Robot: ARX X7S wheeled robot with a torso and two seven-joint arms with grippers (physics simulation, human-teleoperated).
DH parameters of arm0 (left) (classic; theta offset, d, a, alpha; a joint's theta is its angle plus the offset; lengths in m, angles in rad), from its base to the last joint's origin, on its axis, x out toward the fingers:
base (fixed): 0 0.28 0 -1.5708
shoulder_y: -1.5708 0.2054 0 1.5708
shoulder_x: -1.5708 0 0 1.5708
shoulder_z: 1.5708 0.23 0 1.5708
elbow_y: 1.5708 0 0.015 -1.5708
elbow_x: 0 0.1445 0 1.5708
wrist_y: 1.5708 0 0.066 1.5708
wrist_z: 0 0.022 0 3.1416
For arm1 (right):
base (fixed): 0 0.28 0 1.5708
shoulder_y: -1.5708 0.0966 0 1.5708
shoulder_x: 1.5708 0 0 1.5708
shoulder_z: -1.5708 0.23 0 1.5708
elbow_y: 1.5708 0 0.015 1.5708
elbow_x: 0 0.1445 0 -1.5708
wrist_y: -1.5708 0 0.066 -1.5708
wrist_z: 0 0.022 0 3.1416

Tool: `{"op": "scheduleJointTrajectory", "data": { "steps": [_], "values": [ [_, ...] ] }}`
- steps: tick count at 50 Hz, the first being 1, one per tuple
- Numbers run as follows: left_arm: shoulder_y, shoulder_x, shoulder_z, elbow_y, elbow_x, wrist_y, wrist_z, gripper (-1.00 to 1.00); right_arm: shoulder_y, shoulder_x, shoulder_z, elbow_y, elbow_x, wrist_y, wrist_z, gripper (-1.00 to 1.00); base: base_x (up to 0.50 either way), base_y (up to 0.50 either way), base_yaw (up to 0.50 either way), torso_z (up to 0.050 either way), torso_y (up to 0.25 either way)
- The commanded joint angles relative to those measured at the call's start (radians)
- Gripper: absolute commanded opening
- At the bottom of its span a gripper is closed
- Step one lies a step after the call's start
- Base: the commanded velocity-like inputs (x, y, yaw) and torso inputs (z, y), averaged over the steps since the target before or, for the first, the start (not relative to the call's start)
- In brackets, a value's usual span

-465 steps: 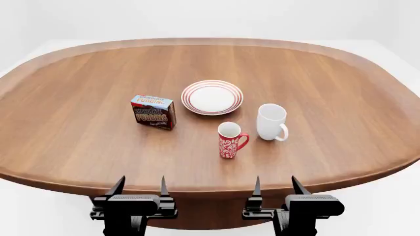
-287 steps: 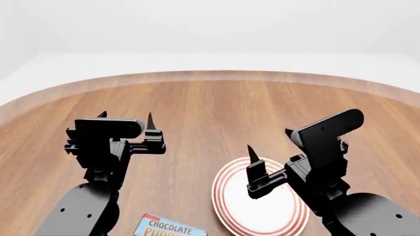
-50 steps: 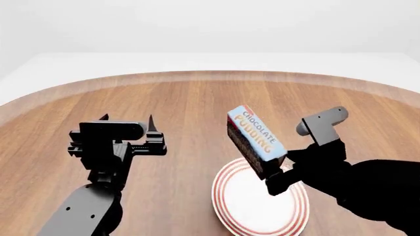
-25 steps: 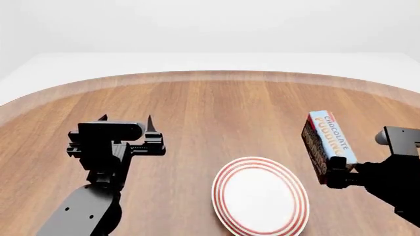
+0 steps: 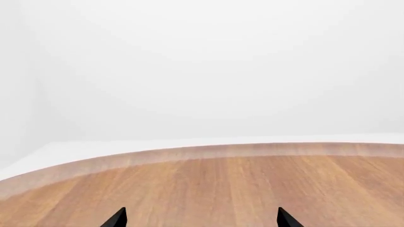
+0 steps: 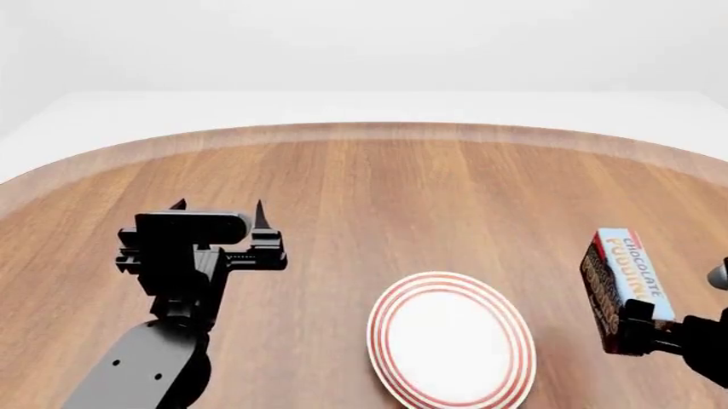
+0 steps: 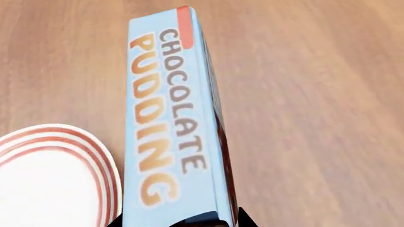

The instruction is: Put the chocolate pudding to the right of the plate.

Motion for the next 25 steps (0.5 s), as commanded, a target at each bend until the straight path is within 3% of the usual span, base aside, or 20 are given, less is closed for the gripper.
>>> {"op": "scheduleJointTrajectory", "data": {
  "steps": [1,25],
  "values": [
    [0.004,-0.004,0.003,0.003,-0.003,0.003,-0.005,1.0,0.025,-0.012,-0.046,0.089,-0.062,-0.053,-0.039,-1.0,0.0,0.0,0.0,0.0,0.0],
    [0.001,-0.01,0.011,0.021,-0.013,-0.008,-0.016,1.0,0.004,-0.073,-0.103,0.273,-0.137,-0.178,-0.114,-1.0,0.0,0.0,0.0,0.0,0.0]
  ]
}}
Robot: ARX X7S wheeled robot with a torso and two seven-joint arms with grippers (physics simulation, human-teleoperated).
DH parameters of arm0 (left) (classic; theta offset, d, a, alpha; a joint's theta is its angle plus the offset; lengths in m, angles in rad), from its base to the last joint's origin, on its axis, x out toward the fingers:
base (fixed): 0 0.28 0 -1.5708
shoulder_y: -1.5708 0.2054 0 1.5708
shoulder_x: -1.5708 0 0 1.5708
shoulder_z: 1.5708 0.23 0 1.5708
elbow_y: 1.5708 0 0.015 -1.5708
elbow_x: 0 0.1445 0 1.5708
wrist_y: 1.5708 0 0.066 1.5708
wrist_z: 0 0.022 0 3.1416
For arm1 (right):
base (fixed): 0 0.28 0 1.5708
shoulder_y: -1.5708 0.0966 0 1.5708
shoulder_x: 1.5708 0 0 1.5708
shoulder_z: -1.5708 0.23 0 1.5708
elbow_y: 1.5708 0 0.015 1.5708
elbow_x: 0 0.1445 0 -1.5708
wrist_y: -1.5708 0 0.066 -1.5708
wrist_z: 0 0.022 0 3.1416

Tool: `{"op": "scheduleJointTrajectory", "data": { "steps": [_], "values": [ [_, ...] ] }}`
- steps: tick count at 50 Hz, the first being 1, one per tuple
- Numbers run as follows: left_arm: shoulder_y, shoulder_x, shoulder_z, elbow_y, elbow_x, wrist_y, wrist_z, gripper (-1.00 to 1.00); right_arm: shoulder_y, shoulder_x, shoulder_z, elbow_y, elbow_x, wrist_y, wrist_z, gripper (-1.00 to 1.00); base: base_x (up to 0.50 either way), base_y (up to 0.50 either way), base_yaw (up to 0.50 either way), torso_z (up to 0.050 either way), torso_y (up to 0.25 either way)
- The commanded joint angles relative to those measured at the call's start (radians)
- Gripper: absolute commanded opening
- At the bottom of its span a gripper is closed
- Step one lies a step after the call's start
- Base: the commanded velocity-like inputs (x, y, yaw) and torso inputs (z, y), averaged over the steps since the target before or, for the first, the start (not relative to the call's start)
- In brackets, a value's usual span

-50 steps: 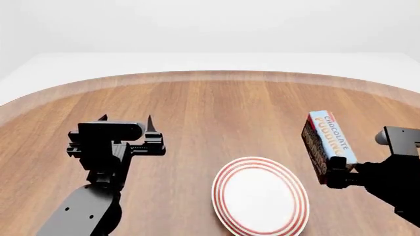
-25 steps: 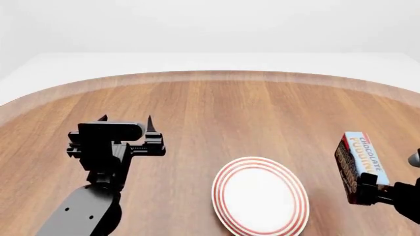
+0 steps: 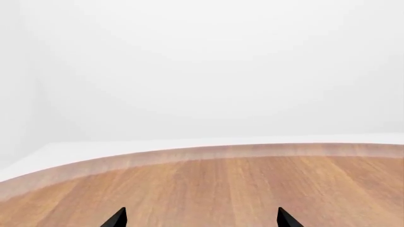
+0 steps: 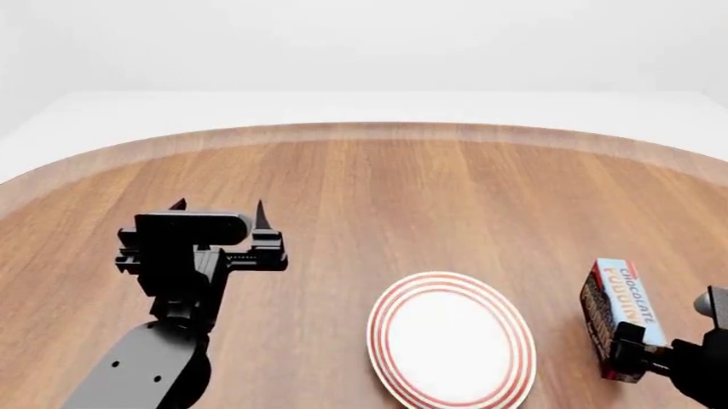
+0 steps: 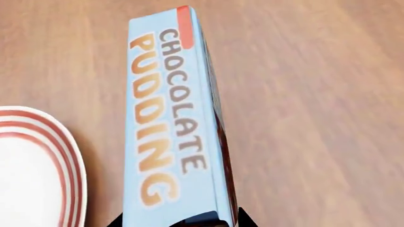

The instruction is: Put the chocolate pudding to the right of the plate.

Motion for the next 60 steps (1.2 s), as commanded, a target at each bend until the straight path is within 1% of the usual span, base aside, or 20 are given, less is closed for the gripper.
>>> {"op": "scheduleJointTrajectory", "data": {
  "steps": [1,14,15,20,24,25,28,30,32,37,42,47,49,50,52,54,56,60],
  "values": [
    [-0.001,-0.003,0.004,0.005,-0.004,-0.002,-0.005,1.0,-0.006,-0.02,-0.022,0.064,-0.036,-0.049,-0.04,-1.0,0.0,0.0,0.0,0.0,0.0],
    [-0.003,-0.006,0.005,0.004,-0.009,0.0,-0.009,1.0,-0.009,-0.019,-0.016,0.06,-0.029,-0.051,-0.044,-1.0,0.0,0.0,0.0,0.0,0.0],
    [-0.004,-0.006,0.005,0.003,-0.009,0.0,-0.009,1.0,-0.01,-0.018,-0.015,0.054,-0.028,-0.051,-0.041,1.0,0.0,0.0,0.0,0.0,0.0],
    [-0.004,-0.008,0.005,0.006,-0.011,-0.001,-0.011,1.0,-0.007,-0.011,-0.003,0.026,-0.012,-0.036,-0.035,1.0,0.0,0.0,0.0,0.0,0.0],
    [-0.006,-0.009,0.005,0.006,-0.014,-0.002,-0.012,1.0,-0.013,0.009,0.036,-0.059,0.027,-0.007,-0.008,1.0,0.0,0.0,0.0,0.0,0.0],
    [-0.007,-0.009,0.005,0.005,-0.014,-0.001,-0.012,1.0,-0.018,0.02,0.069,-0.112,0.057,0.008,0.006,1.0,0.0,0.0,0.0,0.0,0.0],
    [-0.011,-0.009,0.006,0.002,-0.016,0.0,-0.011,1.0,-0.025,0.037,0.108,-0.187,0.099,0.037,0.029,1.0,0.0,0.0,0.0,0.0,0.0],
    [-0.015,-0.011,0.006,0.005,-0.018,-0.006,-0.012,1.0,-0.019,0.065,0.171,-0.286,0.162,0.082,0.067,1.0,0.0,0.0,0.0,0.0,0.0],
    [-0.016,-0.011,0.006,0.006,-0.02,-0.007,-0.013,1.0,-0.006,0.076,0.199,-0.325,0.197,0.106,0.083,1.0,0.0,0.0,0.0,0.0,0.0],
    [-0.019,-0.011,0.008,0.002,-0.019,-0.006,-0.015,1.0,0.038,0.101,0.223,-0.403,0.249,0.149,0.113,1.0,0.0,0.0,0.0,0.0,0.0],
    [-0.027,-0.01,0.015,-0.001,-0.02,-0.011,-0.015,1.0,0.059,0.096,0.239,-0.443,0.291,0.167,0.122,1.0,0.0,0.0,0.0,0.0,0.0],
    [-0.038,-0.009,0.019,-0.007,-0.023,-0.013,-0.014,1.0,0.044,0.066,0.236,-0.478,0.298,0.14,0.102,1.0,0.0,0.0,0.0,0.0,0.0],
    [-0.041,-0.008,0.022,-0.011,-0.022,-0.013,-0.014,1.0,0.017,0.037,0.257,-0.515,0.293,0.102,0.106,1.0,0.0,0.0,0.0,0.0,0.0],
    [-0.041,-0.008,0.02,-0.007,-0.025,-0.015,-0.015,1.0,-0.016,-0.004,0.323,-0.564,0.296,0.057,0.15,1.0,0.0,0.0,0.0,0.0,0.0],
    [-0.043,-0.01,0.019,0.001,-0.028,-0.023,-0.018,1.0,-0.059,-0.034,0.369,-0.645,0.296,0.029,0.196,1.0,0.0,0.0,0.0,0.0,0.0],
    [-0.048,-0.011,0.017,0.011,-0.032,-0.033,-0.021,1.0,-0.118,-0.034,0.341,-0.766,0.217,-0.009,0.222,1.0,0.0,0.0,0.0,0.0,0.0],
    [-0.057,-0.014,0.018,0.021,-0.034,-0.043,-0.023,1.0,-0.151,-0.062,0.325,-0.927,0.173,-0.033,0.295,1.0,0.0,0.0,0.0,0.0,0.0],
    [-0.06,-0.018,0.014,0.033,-0.04,-0.051,-0.026,1.0,-0.134,-0.079,0.312,-1.068,0.166,-0.026,0.389,1.0,0.0,0.0,0.0,0.0,0.0]
  ]
}}
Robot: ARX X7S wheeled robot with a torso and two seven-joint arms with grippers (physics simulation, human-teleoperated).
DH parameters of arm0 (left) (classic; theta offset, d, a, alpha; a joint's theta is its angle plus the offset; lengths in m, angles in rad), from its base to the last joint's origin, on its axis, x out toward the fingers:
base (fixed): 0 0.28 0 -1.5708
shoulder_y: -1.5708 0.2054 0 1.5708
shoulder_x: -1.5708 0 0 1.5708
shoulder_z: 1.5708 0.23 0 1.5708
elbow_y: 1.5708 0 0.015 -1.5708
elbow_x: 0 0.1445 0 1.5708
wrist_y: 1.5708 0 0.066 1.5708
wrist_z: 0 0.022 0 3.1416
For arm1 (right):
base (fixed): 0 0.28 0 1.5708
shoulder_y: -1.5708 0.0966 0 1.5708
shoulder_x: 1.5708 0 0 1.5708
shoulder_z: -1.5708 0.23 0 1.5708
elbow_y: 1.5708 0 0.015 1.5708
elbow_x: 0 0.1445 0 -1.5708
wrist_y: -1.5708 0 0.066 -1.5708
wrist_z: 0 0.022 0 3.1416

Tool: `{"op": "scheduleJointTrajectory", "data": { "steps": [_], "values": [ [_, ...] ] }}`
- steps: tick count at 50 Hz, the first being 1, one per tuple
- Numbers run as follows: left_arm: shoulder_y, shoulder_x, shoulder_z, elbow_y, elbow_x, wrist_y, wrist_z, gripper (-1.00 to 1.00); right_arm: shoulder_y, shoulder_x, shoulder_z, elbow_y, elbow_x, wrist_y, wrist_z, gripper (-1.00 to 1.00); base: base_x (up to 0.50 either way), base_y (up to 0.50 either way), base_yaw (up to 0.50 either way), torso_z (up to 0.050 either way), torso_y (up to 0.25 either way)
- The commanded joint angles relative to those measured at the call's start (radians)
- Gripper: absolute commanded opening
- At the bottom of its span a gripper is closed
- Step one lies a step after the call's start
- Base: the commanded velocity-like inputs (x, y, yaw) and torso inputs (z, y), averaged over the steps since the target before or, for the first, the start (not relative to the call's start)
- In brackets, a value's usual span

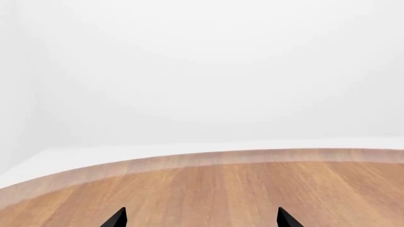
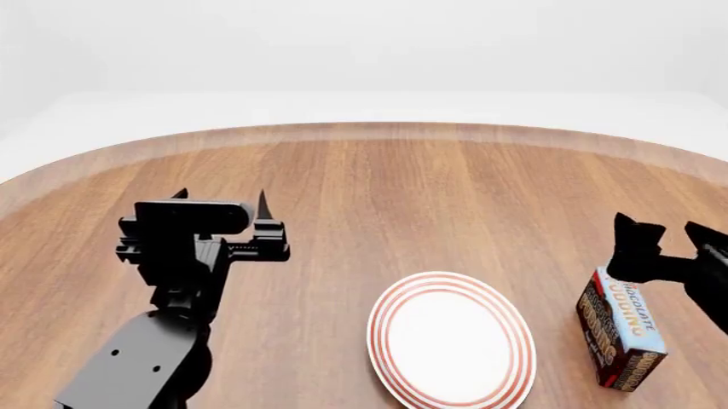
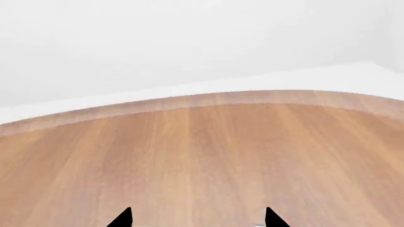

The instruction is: Put the chocolate pudding to the right of the plate.

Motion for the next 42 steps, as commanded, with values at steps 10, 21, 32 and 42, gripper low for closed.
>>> {"op": "scheduleJointTrajectory", "data": {
  "steps": [10,21,32,42],
  "values": [
    [-0.025,-0.013,0.0,0.06,-0.021,-0.046,-0.017,1.0,-0.041,-0.107,-0.01,-0.524,-0.061,-0.072,0.267,1.0,0.0,0.0,0.0,0.0,0.0],
    [-0.022,-0.017,0.01,0.072,-0.02,-0.045,-0.02,1.0,-0.06,-0.122,-0.237,-0.595,-0.363,-0.162,0.296,1.0,0.0,0.0,0.0,0.0,0.0],
    [-0.031,-0.017,0.024,0.092,-0.024,-0.059,-0.026,1.0,-0.067,-0.136,-0.342,-0.599,-0.474,-0.243,0.289,1.0,0.0,0.0,0.0,0.0,0.0],
    [-0.043,-0.018,0.032,0.097,-0.023,-0.061,-0.03,1.0,-0.064,-0.134,-0.361,-0.604,-0.488,-0.26,0.287,1.0,0.0,0.0,0.0,0.0,0.0]
  ]
}}
